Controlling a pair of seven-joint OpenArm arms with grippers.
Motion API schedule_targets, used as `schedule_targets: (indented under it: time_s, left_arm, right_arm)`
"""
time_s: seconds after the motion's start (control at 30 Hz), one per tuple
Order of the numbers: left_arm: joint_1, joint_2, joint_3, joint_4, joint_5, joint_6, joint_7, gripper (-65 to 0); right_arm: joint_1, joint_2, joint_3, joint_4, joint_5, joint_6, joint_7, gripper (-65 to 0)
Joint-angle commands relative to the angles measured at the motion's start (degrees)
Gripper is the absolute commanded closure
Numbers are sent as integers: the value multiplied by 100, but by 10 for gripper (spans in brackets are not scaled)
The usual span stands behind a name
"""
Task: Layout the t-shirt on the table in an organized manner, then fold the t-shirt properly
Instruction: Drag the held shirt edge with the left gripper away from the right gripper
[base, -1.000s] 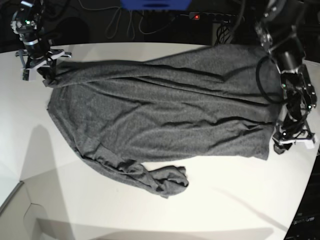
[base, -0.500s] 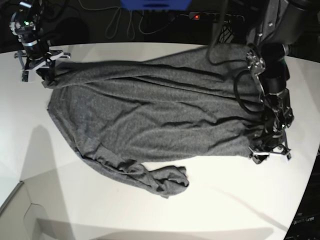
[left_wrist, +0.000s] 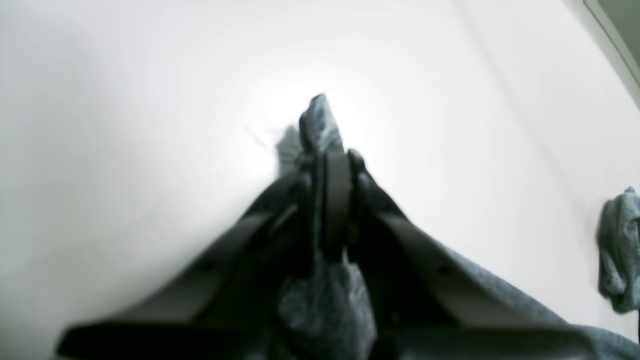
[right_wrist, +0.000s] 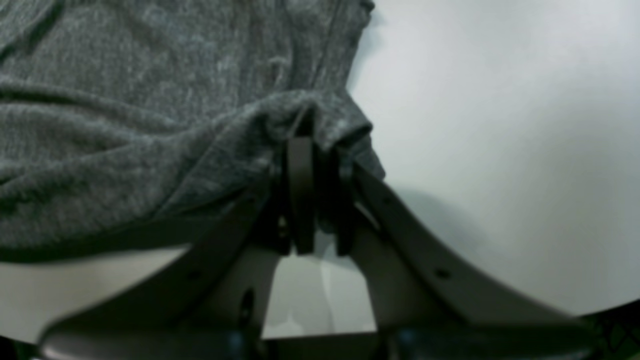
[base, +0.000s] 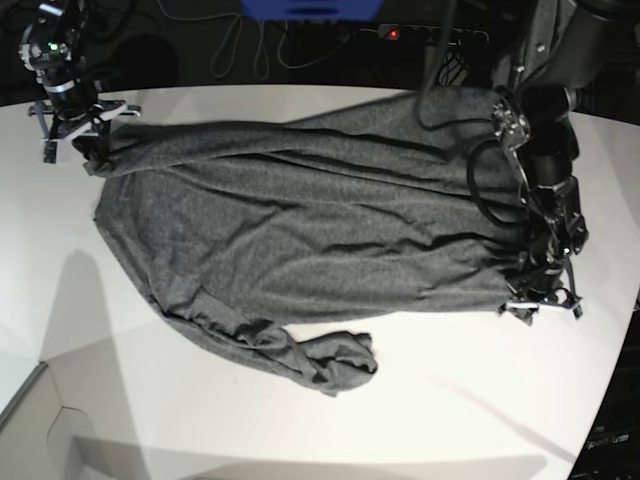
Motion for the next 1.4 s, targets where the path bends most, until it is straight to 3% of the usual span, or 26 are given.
schedule_targets:
  time_s: [0.0,0.5,0.77,0.9,0.97,1.23,1.37]
  left_arm:
    - [-195,-86,-1,127,-58,-47,-157,0]
    - [-1347,-69,17,426,3,-47,-139,-2]
    - [-1602,-218,773,-216,-50,-3,-183,-5]
    - [-1681,-244,764,-506,-58,5,-614,-9]
    - [-1689,-271,773,-699,-14,14,-860,-54]
    - [-1689,-403,764,-805,-67,14,-1036,-394]
    - [-1654,-403,764,-796,-111,-30,-1001,-462]
  right_arm:
    - [-14,59,31,92,56,35,137,-77]
    - [-14,59,39,92,56,35,137,-77]
    - [-32,59,57,110,56,35,137,-77]
    - [-32,59,66,110,56,35,137,-77]
    - [-40,59,66,118,56,35,137,-77]
    - [-58,59,57,118,56,35,137,-77]
    - [-5,59,57,127,56,35,137,-81]
